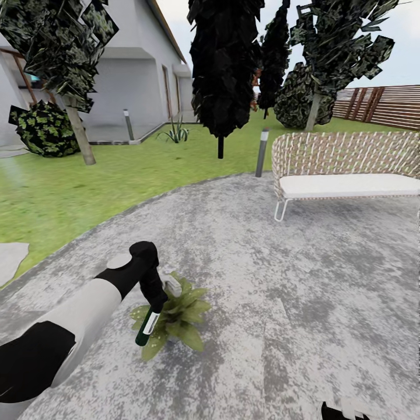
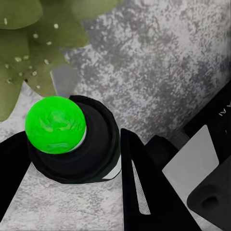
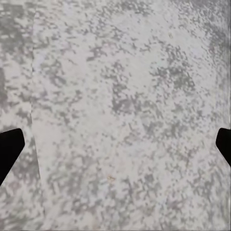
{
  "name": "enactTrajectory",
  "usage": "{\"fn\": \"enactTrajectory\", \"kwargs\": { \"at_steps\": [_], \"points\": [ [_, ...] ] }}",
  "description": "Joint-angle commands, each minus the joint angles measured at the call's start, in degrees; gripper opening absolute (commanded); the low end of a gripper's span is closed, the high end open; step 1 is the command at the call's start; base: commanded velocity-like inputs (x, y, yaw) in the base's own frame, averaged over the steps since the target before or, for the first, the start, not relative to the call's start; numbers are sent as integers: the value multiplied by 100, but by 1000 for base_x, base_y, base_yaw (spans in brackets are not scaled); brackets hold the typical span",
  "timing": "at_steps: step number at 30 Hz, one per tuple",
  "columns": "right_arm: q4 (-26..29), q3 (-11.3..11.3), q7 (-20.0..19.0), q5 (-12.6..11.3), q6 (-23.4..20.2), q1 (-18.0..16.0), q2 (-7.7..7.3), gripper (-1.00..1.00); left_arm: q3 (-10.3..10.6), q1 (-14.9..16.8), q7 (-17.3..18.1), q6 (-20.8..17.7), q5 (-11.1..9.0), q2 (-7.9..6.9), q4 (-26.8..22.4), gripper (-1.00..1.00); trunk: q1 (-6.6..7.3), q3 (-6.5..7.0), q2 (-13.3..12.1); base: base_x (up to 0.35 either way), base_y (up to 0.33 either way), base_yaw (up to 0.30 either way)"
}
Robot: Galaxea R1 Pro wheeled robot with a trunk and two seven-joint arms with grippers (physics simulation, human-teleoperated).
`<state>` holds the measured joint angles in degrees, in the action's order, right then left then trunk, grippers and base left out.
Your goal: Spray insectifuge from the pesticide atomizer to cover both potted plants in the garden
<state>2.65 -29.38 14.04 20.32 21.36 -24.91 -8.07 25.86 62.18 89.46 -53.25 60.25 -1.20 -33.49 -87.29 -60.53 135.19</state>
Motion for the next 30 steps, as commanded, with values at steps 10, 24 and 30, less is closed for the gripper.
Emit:
{"fn": "enactTrajectory", "kwargs": {
  "at_steps": [10,24,30],
  "points": [
    [-10,-42,22,60,17,-5,5,100,25,3,54,-74,41,-11,-9,-100,1,-5,2,6,-277,32],
    [-15,-42,21,60,17,-5,2,100,29,-108,54,-89,663,13,37,-100,1,-5,2,125,-209,182],
    [-19,-42,20,60,17,-5,-3,100,-20,-637,54,-98,672,-26,54,-100,1,-5,2,10,-7,2]
  ]
}}
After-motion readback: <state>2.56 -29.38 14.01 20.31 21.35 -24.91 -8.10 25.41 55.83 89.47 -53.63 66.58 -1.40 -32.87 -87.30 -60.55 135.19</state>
